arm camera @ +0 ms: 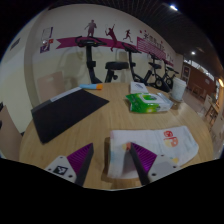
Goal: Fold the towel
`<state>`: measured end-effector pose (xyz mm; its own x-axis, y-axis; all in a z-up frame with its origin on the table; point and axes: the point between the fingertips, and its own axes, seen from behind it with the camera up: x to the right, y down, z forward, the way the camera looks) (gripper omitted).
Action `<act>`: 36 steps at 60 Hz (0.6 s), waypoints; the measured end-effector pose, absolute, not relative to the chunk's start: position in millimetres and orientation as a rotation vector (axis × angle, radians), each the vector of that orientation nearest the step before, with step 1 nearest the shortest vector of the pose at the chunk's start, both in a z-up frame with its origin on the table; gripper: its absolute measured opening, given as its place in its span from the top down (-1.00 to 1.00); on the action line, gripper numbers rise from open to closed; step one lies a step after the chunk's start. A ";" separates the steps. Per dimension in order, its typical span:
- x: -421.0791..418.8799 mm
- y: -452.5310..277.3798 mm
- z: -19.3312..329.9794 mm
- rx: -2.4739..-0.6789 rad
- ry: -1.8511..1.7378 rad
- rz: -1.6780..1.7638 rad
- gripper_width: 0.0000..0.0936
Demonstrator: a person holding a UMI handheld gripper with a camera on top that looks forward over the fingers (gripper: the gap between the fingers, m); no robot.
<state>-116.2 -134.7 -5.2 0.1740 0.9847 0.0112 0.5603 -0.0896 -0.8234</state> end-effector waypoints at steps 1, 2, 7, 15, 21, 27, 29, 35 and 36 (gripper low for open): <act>-117.4 -136.3 -4.7 -1.740 -1.478 0.767 -0.49; -117.8 -138.1 -6.0 -1.739 -1.492 0.767 -0.27; -121.8 -128.8 -5.3 -1.713 -1.486 0.696 0.88; -116.0 -141.8 -1.4 -1.725 -1.532 0.698 0.98; -110.1 -152.3 27.4 -1.771 -1.526 0.805 0.98; -104.8 -143.2 67.9 -1.853 -1.460 0.931 0.98; -103.5 -131.2 79.8 -1.871 -1.434 0.957 0.98; -101.4 -86.5 95.5 -1.925 -1.386 0.969 0.96; -100.9 -77.4 94.7 -1.932 -1.387 0.963 0.96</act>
